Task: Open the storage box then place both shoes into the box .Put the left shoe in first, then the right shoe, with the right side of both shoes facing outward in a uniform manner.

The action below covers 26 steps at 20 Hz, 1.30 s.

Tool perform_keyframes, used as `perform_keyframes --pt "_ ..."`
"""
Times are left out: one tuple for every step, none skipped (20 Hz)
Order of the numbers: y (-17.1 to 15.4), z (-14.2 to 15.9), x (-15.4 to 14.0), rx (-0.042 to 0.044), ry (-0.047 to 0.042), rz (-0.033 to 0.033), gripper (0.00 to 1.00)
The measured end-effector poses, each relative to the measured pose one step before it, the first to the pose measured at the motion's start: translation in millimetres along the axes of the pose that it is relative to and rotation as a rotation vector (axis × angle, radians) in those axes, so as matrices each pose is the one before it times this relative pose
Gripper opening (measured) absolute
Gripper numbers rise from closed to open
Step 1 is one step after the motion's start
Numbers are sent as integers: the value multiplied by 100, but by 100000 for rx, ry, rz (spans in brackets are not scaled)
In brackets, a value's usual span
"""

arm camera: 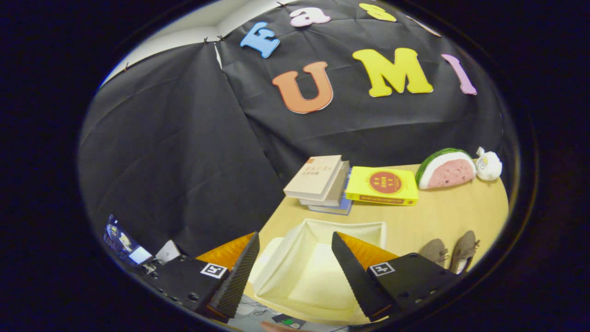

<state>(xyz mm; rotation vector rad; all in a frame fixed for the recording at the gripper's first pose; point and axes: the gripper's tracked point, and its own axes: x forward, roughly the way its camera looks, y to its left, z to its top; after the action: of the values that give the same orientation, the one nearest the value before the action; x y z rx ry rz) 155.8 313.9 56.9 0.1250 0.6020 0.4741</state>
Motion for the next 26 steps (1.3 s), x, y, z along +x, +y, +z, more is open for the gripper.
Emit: perform_keyframes --pt "-1627 -409 -484 494 131 -2993 96" --pt "-1720 -397 -338 818 792 -2734 96" --pt "-1964 -611 -134 935 1149 -3794 96" --pt "-2046 -527 -145 973 1424 -3986 96" --pt "-2046 -634 99 930 1707 -3920 96" --pt "-1914 -644 279 333 1632 -3098 96" --pt "-1421 -757 170 -69 1818 -993 96" --pt "-1257 -643 56 -450 1784 -33 96" --pt "-1302 -568 363 -532 1627 -409 96" --pt "-1536 -594 364 -369 1346 -1606 95" --pt "-1524 -482 292 -31 1284 -2391 95" --pt "-1423 -540 337 553 1287 -2020 95" --pt "-1171 -515 386 925 1571 -1589 95" --pt "-1429 -539 456 860 1385 -2461 95" --pt "-1389 -515 707 1007 1916 -2144 95" --pt "-1205 -695 748 735 2157 -1345 95" --pt "-1055 -709 824 226 2808 -1155 94" --pt "-814 -741 851 -252 2705 -342 94" --pt "-833 -676 657 -647 2683 -1170 94" --pt "-913 -797 724 -1118 3145 -1773 93" --pt "-653 -763 626 -1230 3296 -684 94" --pt "-396 -642 580 -712 3181 310 93" --pt "211 -579 505 -603 2988 1894 92" --pt "-115 -473 562 -606 2563 595 84" --pt "-192 -237 433 -982 1673 378 75" --pt "-144 -128 332 -822 1223 171 74"
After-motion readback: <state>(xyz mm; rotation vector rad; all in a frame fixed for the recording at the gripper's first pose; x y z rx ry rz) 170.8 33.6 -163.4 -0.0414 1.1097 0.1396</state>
